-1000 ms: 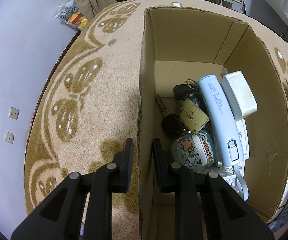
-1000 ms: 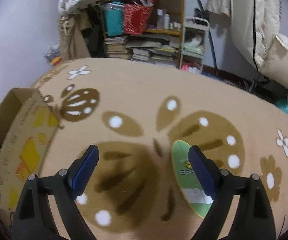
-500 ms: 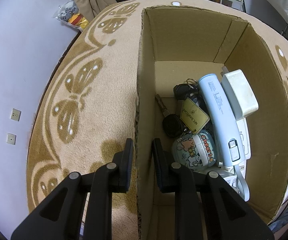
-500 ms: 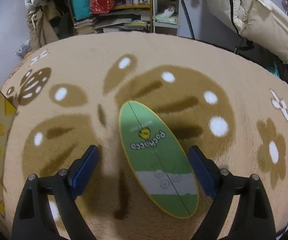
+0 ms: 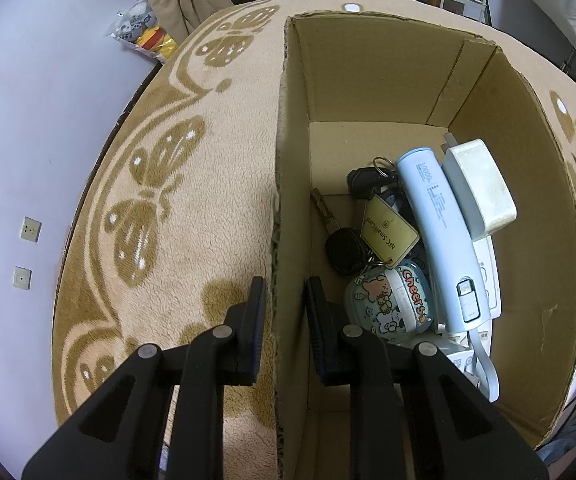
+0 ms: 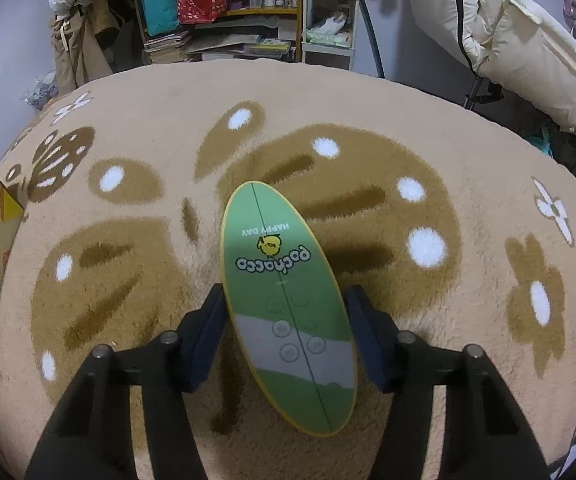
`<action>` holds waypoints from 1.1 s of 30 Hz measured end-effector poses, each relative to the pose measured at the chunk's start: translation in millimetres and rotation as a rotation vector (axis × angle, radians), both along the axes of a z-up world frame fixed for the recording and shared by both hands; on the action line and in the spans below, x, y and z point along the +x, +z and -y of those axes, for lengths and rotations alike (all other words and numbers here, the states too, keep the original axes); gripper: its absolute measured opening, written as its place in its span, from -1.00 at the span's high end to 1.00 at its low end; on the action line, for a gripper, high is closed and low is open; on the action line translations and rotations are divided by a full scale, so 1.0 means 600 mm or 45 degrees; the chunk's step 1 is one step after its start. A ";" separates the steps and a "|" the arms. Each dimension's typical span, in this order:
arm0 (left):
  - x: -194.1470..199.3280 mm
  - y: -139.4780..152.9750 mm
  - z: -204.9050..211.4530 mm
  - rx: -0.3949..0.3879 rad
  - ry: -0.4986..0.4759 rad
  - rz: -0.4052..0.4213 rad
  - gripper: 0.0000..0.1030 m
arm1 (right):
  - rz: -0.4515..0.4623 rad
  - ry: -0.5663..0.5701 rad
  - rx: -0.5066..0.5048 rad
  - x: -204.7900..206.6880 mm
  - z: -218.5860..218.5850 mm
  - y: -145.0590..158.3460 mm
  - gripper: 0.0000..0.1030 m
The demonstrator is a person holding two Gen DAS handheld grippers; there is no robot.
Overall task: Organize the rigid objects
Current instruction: 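Lift the green oval board with the right gripper over the box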
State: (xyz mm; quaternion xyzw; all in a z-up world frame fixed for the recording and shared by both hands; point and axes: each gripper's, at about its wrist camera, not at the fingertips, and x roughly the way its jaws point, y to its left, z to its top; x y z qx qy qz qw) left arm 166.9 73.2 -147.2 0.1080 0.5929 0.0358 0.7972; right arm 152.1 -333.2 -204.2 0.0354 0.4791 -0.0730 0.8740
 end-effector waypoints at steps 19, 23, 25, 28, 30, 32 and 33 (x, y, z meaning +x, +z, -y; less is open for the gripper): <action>0.002 0.000 0.000 -0.004 0.003 -0.001 0.60 | 0.086 0.132 0.057 0.000 -0.075 0.042 0.82; 0.002 0.000 0.000 -0.004 0.003 -0.002 0.60 | 0.157 0.177 0.082 -0.002 -0.094 0.075 0.82; 0.002 0.000 0.000 -0.002 0.002 -0.002 0.60 | 0.189 0.209 0.098 -0.001 -0.110 0.090 0.82; 0.002 0.000 0.001 -0.001 0.001 -0.002 0.61 | 0.232 0.275 0.126 0.001 -0.145 0.112 0.82; 0.002 0.000 0.001 -0.002 0.002 -0.002 0.60 | 0.252 0.318 0.145 0.002 -0.172 0.124 0.82; 0.001 0.000 0.001 -0.001 0.001 -0.002 0.60 | 0.263 0.344 0.191 0.004 -0.203 0.134 0.82; 0.001 0.000 0.002 0.001 0.000 -0.002 0.61 | 0.267 0.353 0.212 0.005 -0.214 0.137 0.82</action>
